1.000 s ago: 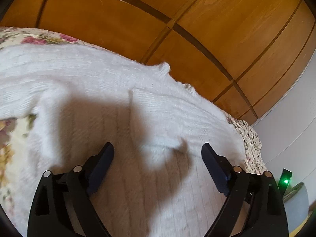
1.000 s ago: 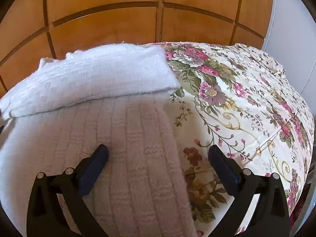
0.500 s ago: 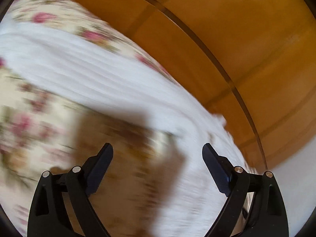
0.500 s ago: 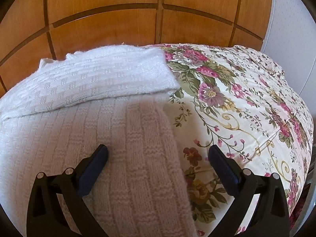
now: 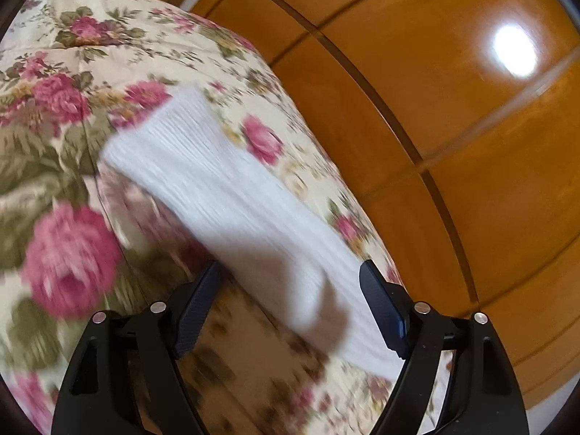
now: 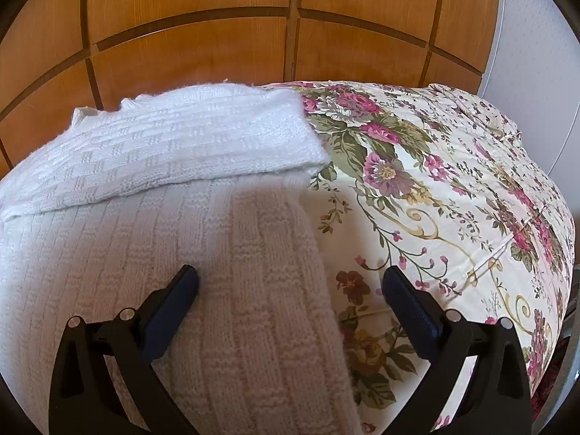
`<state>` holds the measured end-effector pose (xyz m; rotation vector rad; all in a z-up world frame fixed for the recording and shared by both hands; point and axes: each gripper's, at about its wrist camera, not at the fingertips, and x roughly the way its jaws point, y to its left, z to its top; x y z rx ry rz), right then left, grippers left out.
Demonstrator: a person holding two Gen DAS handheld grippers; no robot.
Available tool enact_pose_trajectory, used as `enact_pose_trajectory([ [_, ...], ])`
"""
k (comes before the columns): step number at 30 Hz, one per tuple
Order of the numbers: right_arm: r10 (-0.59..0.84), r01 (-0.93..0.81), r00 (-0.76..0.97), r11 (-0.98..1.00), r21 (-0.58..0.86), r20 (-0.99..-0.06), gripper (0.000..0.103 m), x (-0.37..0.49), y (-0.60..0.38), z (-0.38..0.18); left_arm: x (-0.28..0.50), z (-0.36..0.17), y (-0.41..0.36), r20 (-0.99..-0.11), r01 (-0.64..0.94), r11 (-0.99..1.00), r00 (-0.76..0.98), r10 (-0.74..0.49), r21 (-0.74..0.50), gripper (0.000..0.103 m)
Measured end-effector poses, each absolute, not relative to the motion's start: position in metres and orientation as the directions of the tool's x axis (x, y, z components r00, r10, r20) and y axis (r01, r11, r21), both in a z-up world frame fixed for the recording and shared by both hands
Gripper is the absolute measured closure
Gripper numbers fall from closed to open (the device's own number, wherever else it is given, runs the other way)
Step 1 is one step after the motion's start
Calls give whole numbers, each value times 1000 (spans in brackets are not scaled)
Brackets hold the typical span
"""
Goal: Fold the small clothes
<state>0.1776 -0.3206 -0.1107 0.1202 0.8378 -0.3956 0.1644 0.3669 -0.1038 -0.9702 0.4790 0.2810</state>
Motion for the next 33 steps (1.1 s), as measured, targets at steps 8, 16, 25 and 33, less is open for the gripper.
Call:
enact_pose_trajectory([
  [8, -302, 389, 601, 919, -59, -740, 2, 178, -321, -110, 178, -114, 402, -527, -465, 472, 850, 1, -749, 64],
  [16, -298, 391, 601, 919, -53, -741, 2, 178, -322, -111, 182, -100, 404, -565, -482, 534, 825, 10, -695, 94],
  [25, -298, 391, 603, 919, -53, -740, 2, 178, -322, -111, 207, -27, 337, -454, -335, 714, 890, 26, -615, 94],
  [33, -299, 391, 603, 919, -53, -740, 2, 178, -322, -111, 233, 4, 237, -424, -141, 850, 900, -103, -507, 94],
])
